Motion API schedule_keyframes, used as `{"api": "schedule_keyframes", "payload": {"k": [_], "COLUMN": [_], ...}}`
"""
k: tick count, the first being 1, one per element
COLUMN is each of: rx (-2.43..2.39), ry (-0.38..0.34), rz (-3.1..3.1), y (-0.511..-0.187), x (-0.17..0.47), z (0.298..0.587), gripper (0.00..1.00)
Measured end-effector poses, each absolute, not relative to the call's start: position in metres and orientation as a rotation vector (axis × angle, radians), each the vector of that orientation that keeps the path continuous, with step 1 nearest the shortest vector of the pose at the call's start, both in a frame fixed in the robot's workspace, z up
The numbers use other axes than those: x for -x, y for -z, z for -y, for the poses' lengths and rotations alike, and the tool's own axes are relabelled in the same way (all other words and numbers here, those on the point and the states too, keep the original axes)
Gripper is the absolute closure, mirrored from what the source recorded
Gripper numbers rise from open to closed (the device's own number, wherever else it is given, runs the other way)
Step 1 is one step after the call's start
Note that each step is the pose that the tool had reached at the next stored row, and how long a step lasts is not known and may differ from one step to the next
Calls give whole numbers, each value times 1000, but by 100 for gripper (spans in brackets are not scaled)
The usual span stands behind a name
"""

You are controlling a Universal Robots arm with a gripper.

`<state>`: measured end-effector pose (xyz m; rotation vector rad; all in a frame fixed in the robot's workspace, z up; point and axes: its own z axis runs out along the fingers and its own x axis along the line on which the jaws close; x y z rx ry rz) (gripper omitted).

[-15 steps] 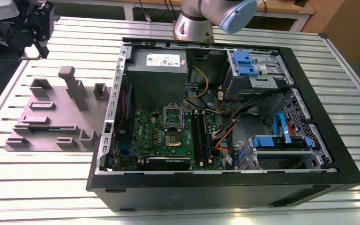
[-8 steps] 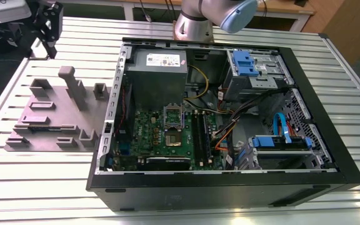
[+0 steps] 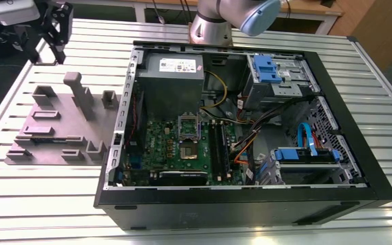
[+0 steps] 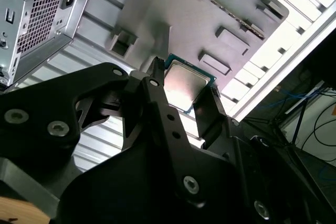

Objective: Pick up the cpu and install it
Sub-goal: 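Pick up the cpu and move it towards the insertion slot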

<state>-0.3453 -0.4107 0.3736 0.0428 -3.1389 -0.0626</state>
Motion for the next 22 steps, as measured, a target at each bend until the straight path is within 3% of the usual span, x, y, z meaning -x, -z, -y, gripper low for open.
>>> {"api": "schedule_keyframes", "payload": {"k": [22], "rx": [-43], "ry": [63], "rz": [3139], "y": [-374], "x": [324], "z": [411], "gripper": [53]}}
